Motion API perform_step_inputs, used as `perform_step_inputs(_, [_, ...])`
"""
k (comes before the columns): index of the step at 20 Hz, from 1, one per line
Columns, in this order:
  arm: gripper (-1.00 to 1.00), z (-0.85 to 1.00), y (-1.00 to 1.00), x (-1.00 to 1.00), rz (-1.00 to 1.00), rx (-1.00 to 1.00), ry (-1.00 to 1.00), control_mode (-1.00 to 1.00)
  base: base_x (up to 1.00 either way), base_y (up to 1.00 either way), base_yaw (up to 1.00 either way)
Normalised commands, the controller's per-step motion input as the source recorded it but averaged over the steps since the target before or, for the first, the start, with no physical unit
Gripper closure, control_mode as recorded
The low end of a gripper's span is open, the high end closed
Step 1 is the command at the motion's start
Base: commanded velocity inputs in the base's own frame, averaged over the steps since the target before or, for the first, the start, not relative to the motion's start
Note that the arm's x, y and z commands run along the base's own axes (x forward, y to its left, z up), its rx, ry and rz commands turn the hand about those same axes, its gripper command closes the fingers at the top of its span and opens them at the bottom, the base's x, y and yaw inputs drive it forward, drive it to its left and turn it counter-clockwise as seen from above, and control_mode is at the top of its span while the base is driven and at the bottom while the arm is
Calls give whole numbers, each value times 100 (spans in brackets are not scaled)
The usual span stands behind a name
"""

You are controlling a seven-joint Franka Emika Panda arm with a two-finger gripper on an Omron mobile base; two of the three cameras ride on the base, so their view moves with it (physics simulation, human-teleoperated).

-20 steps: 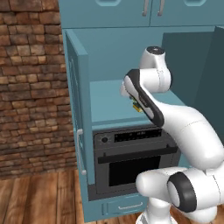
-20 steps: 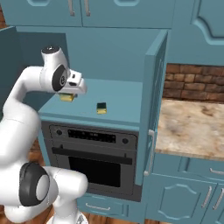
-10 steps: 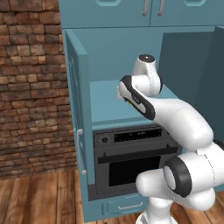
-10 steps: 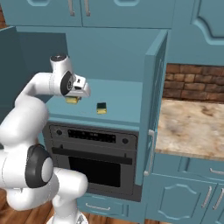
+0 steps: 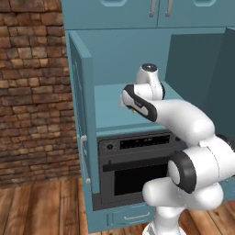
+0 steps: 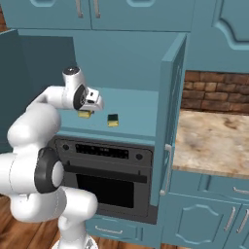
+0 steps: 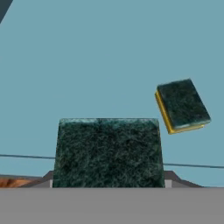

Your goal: Pick up the sponge and sponge from the sink, and place them back in the cabinet, and close the cabinet doors.

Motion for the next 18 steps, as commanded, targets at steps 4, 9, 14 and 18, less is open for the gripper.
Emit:
perform_step_inputs(4, [100, -23, 0, 26, 0, 0, 0, -100, 0, 0, 0])
perform_step_inputs(9, [100, -23, 3, 24, 0, 0, 0, -100, 0, 0, 0])
perform_step_inputs(14, [100, -20, 9, 23, 0, 0, 0, -100, 0, 0, 0])
perform_step_inputs(18, [100, -23, 9, 24, 0, 0, 0, -100, 0, 0, 0])
